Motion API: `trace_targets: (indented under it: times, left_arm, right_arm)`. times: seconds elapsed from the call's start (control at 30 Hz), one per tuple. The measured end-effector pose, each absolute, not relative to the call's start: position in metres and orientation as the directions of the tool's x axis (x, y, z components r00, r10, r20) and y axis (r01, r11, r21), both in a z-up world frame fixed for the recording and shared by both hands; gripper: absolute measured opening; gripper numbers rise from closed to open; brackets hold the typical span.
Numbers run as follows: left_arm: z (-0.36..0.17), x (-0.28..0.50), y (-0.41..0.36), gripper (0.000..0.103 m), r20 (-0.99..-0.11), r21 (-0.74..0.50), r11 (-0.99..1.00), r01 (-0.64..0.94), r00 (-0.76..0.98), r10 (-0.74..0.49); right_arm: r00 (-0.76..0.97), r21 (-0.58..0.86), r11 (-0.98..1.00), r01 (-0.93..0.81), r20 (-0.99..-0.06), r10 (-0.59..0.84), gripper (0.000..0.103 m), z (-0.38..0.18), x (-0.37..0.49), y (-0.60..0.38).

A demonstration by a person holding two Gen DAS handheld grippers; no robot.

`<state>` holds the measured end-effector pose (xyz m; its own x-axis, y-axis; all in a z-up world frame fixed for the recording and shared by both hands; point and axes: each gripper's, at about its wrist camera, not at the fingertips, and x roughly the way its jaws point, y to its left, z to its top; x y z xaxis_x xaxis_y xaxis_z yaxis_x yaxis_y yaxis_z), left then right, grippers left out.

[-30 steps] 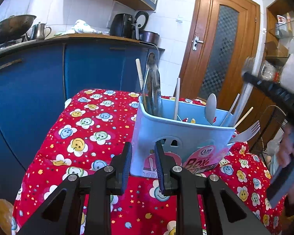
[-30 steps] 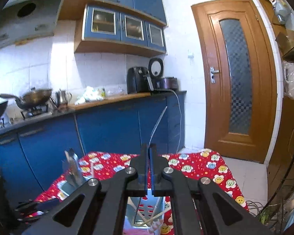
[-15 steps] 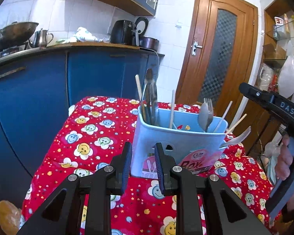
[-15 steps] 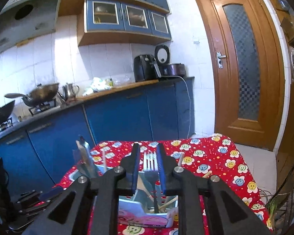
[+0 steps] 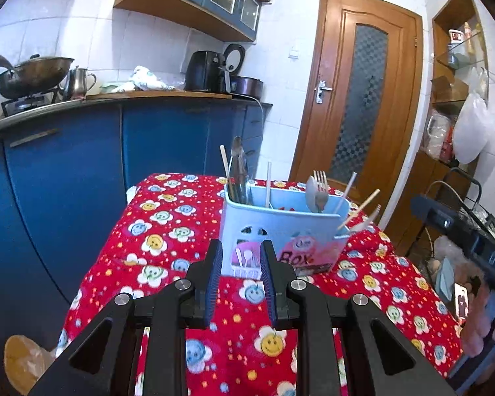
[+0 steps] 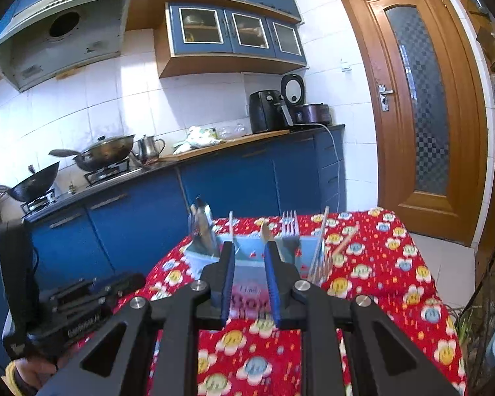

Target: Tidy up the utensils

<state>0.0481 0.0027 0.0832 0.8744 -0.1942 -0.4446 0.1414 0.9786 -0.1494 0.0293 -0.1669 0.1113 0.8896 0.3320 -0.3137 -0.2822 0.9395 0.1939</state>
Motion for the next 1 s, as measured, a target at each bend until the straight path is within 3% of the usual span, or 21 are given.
trace_targets:
  times: [0.17,0.33,0.53,0.7,0.87,1.0]
  left_arm:
    - [0.078,0.024,-0.001,0.024,-0.438,-0.153,0.978,0.139,0.878,-0.193]
    - [0.067,0.008,-0.012,0.039,-0.420,-0.103,0.986,0.134,0.893,-0.165]
    - [0.046,0.005,-0.023,0.059,-0.403,-0.075,0.992,0.104,0.907,-0.126]
    - [0.026,0.011,-0.025,0.062,-0.423,-0.077,0.994,0.071,0.901,-0.097]
    - [0.018,0.015,-0.021,0.063,-0.430,-0.092,0.994,0.052,0.898,-0.087]
    - [0.018,0.014,-0.020,0.064,-0.425,-0.095,0.995,0.042,0.902,-0.079]
  right_arm:
    - [0.888,0.187,0.946,-0.265,-0.335,0.315,0.026,0.094,0.005,-0.170]
    - [0.883,0.200,0.949,-0.243,-0.359,0.302,0.034,0.074,-0.011,-0.173]
    - [0.895,0.204,0.960,-0.194,-0.364,0.259,0.050,0.052,-0.019,-0.179]
    - [0.900,0.191,0.968,-0.165,-0.372,0.227,0.062,0.035,-0.015,-0.181]
    - [0.914,0.149,0.978,-0.145,-0.360,0.190,0.083,0.023,-0.017,-0.179]
    - [0.919,0.154,0.977,-0.145,-0.346,0.191,0.089,0.017,-0.019,-0.179]
